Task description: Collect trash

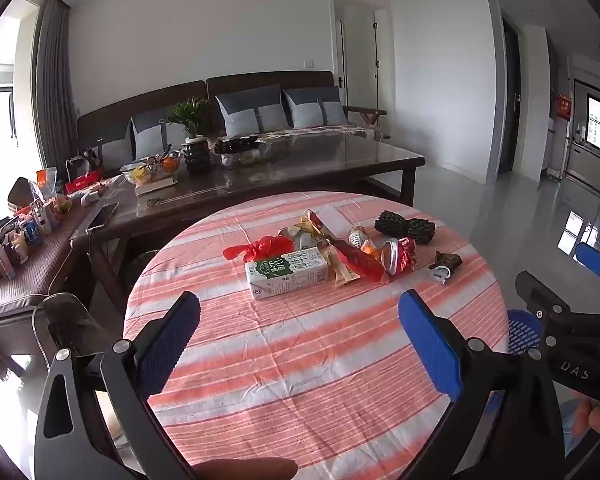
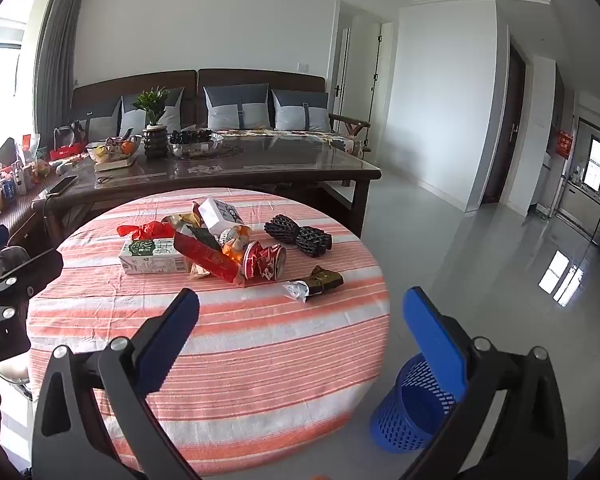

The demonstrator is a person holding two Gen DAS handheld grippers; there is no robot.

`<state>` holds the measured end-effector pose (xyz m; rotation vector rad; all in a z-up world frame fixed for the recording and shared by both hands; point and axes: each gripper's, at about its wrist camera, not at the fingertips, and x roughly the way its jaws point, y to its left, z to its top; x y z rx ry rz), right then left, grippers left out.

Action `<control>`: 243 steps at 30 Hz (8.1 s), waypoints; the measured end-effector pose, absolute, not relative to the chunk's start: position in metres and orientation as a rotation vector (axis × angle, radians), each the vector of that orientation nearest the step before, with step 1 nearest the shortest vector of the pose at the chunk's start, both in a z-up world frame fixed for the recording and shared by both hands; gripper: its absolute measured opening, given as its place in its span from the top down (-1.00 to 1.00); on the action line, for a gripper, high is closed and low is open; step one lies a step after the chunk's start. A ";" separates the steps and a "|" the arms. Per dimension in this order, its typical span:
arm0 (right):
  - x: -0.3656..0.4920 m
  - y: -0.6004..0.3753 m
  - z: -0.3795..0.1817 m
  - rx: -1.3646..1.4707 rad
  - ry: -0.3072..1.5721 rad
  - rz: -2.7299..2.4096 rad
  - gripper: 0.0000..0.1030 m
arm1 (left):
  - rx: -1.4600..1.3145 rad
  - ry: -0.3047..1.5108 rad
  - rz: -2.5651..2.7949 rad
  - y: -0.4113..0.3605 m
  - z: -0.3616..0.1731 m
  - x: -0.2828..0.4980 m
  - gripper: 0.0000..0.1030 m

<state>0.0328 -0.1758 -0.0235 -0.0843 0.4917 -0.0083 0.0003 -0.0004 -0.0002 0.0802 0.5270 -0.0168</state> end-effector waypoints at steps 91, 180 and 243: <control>0.031 -0.175 -0.025 -0.092 0.495 -0.011 -0.91 | 0.072 0.546 -0.019 0.000 0.000 0.001 -0.91; 0.174 -0.147 -0.163 -0.048 0.933 0.145 -0.91 | 0.312 0.952 -0.513 0.059 -0.133 0.261 -0.92; 0.157 -0.597 -0.211 0.440 1.118 -0.259 0.27 | 0.204 1.066 -1.014 -0.439 -0.158 0.186 0.02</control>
